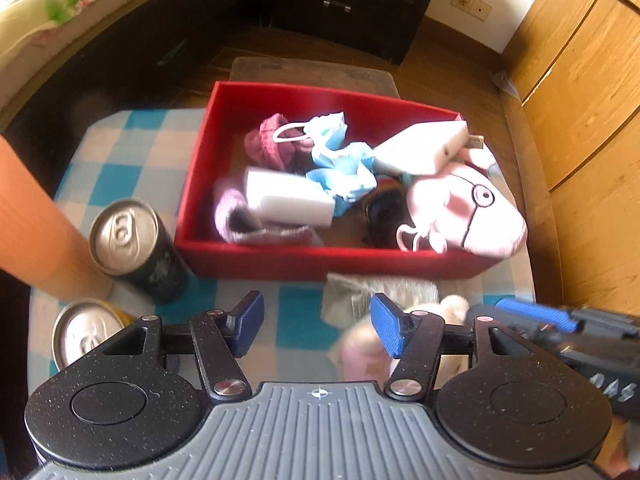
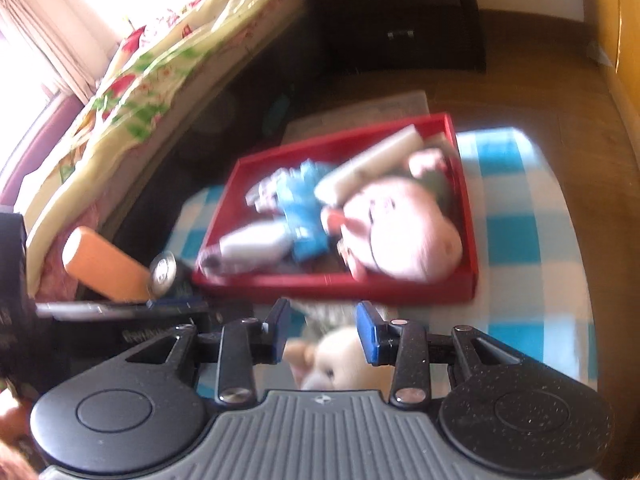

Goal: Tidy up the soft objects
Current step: 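Withdraw both grippers and move the right gripper toward the cream teddy bear, then grasp the cream teddy bear with the right gripper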

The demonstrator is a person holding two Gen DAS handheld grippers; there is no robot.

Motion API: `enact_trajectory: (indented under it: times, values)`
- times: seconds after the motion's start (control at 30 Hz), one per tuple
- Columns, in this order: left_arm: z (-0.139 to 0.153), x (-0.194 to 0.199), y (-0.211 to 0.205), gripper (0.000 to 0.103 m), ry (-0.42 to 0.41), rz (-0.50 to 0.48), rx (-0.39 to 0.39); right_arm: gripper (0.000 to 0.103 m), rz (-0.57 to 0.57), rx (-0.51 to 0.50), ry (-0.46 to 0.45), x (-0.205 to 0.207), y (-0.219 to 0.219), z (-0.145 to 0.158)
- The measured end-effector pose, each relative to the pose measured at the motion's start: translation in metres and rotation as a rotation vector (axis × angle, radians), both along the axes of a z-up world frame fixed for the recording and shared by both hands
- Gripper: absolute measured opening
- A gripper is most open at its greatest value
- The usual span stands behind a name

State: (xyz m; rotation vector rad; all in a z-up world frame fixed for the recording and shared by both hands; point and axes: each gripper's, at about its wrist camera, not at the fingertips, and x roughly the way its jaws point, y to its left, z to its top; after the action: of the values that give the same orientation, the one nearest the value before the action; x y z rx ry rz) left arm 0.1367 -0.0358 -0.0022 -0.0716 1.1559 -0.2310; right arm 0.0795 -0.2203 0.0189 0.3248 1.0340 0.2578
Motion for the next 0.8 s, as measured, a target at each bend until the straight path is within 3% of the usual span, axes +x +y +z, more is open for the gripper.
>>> enact_trajectory:
  times: [0.1,0.2,0.37,0.53,0.8]
  values:
    - [-0.001,-0.006,0.004,0.06,0.007,0.002,-0.017,0.016,0.027,-0.013,0.024,-0.006,0.007,-0.01]
    - [-0.003,-0.012,0.007,0.06,0.014,-0.003,-0.016,0.033,0.047,-0.051,0.029,-0.008,0.015,-0.019]
    - [-0.009,-0.014,0.012,0.06,0.032,-0.003,-0.033,0.035,0.049,-0.085,0.06,-0.002,0.022,-0.04]
    - [-0.014,-0.012,0.014,0.06,0.038,-0.006,-0.027,0.045,0.038,-0.101,0.062,0.001,0.023,-0.051]
    - [-0.024,-0.017,0.008,0.06,0.025,-0.026,0.047,0.053,0.057,-0.156,0.072,0.008,0.028,-0.057]
